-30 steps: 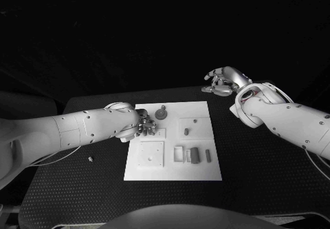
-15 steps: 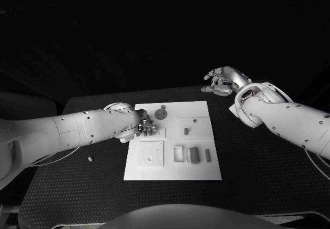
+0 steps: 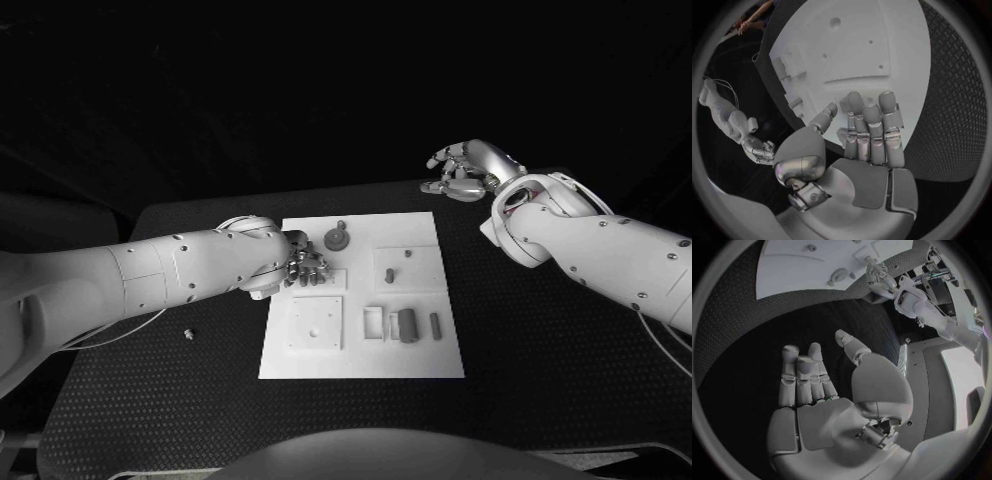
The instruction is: Assemble the parts on the task board
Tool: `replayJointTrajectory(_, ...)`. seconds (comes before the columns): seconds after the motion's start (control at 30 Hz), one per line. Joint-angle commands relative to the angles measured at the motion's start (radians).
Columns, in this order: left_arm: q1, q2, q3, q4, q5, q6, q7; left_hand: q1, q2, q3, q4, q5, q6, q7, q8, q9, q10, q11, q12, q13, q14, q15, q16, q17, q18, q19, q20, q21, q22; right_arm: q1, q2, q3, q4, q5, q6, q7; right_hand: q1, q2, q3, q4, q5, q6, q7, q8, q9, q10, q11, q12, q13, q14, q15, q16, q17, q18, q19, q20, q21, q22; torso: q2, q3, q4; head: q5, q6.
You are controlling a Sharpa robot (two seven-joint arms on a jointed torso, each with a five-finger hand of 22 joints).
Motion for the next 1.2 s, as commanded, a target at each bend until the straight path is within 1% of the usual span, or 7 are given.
replayJointTrajectory(0.03,0.0,-0.002,0.0,0.001,0.001,0.01,0.008,-0.009,-0.002,-0.007,0.001,-0.006,-0.001,-0.001,-0.004,0.001,-0.008,-0.001,0.006,-0.001,-0.005,-0.002,0.004,-0.002,0.011,-0.004,0.001,-0.005,0.016,0.0,0.0,0.001,0.0,0.001,0.01,0.002,-0.003,0.005,0.001,0.006,-0.001,-0.014,0.018,0.004,-0.002,-0.001,-0.003,0.006,-0.001,-0.001,-0.002,-0.006,-0.002,0.015,0.0,-0.007,-0.006,0.009,0.0,-0.0007,-0.0002,0.0,-0.001)
replayJointTrajectory(0.37,0.001,-0.036,0.003,0.022,0.058,0.009,0.009,-0.009,-0.015,-0.01,-0.001,-0.009,-0.007,0.001,-0.009,0.002,-0.013,0.0,0.004,-0.003,-0.01,-0.003,0.004,-0.008,0.011,-0.006,0.0,-0.008,0.015,0.0,-0.001,0.001,-0.003,0.002,0.009,0.003,-0.004,0.005,0.001,0.007,-0.001,-0.014,0.018,0.004,-0.002,-0.001,-0.003,0.005,-0.002,-0.001,-0.002,-0.006,-0.002,0.015,-0.001,-0.007,-0.006,0.009,0.0,-0.0021,0.0002,0.0,0.003)
replayJointTrajectory(0.47,0.013,-0.049,0.016,0.035,0.088,0.028,0.007,-0.007,-0.022,-0.011,-0.005,-0.011,-0.011,0.003,-0.012,0.002,-0.018,0.003,0.003,-0.005,-0.015,-0.004,0.003,-0.011,0.01,-0.009,0.001,-0.011,0.014,0.0,-0.003,0.001,-0.004,0.002,0.01,0.001,-0.004,0.004,0.001,0.007,-0.001,-0.014,0.018,0.003,-0.002,-0.001,-0.003,0.006,-0.002,-0.001,-0.002,-0.006,-0.002,0.015,-0.001,-0.007,-0.006,0.009,0.0,-0.0016,0.0003,0.0,0.004)
replayJointTrajectory(0.57,0.027,-0.058,0.043,0.041,0.091,0.035,0.004,-0.007,-0.023,-0.012,-0.007,-0.013,-0.014,0.005,-0.014,0.002,-0.021,0.004,0.002,-0.006,-0.017,-0.003,0.002,-0.013,0.009,-0.011,0.001,-0.013,0.013,0.0,-0.004,0.001,-0.006,0.002,0.01,0.001,-0.004,0.004,0.001,0.007,-0.001,-0.014,0.018,0.003,-0.002,-0.001,-0.003,0.006,-0.002,-0.001,-0.002,-0.006,-0.002,0.015,-0.001,-0.007,-0.007,0.009,0.0,-0.0016,0.0006,0.0,0.007)
replayJointTrajectory(0.67,0.055,-0.066,0.054,0.035,0.091,0.036,0.008,0.0,-0.026,-0.01,-0.011,0.003,-0.022,0.009,-0.02,0.003,-0.029,0.008,0.0,-0.009,-0.025,-0.001,0.0,-0.02,0.007,-0.017,0.003,-0.019,0.011,0.0,-0.004,0.001,-0.009,0.003,0.01,0.0,-0.003,0.004,0.001,0.007,-0.001,-0.014,0.018,0.003,-0.002,-0.001,-0.003,0.006,-0.002,-0.001,-0.002,-0.006,-0.002,0.015,-0.001,-0.007,-0.007,0.009,0.001,-0.001,0.0004,-0.001,0.009)
replayJointTrajectory(0.9,0.093,-0.038,0.081,-0.077,0.11,0.011,0.03,0.003,-0.026,-0.009,-0.013,0.007,-0.038,0.017,-0.032,0.003,-0.047,0.016,-0.008,-0.016,-0.04,0.006,-0.006,-0.033,0.003,-0.03,0.007,-0.032,0.007,0.0,-0.001,0.001,-0.011,0.005,0.014,0.0,-0.003,0.003,0.0,0.007,-0.001,-0.015,0.018,0.003,-0.003,-0.001,-0.003,0.006,-0.002,-0.001,-0.002,-0.006,-0.002,0.015,-0.001,-0.007,-0.007,0.009,0.0,0.0004,-0.0001,0.002,0.012)
replayJointTrajectory(1.2,0.096,0.051,0.081,-0.214,0.063,0.038,0.062,0.01,-0.028,-0.011,-0.017,-0.016,-0.092,0.045,-0.067,0.003,-0.102,0.043,-0.032,-0.053,-0.07,0.031,-0.036,-0.095,0.004,-0.057,0.029,-0.072,-0.009,0.0,0.001,0.001,-0.012,0.005,0.017,-0.001,-0.004,0.004,0.0,0.008,-0.001,-0.015,0.018,0.003,-0.003,-0.001,-0.003,0.006,-0.002,-0.001,-0.002,-0.006,-0.002,0.015,-0.001,-0.007,-0.007,0.009,0.003,0.0016,-0.0032,-0.001,0.018)
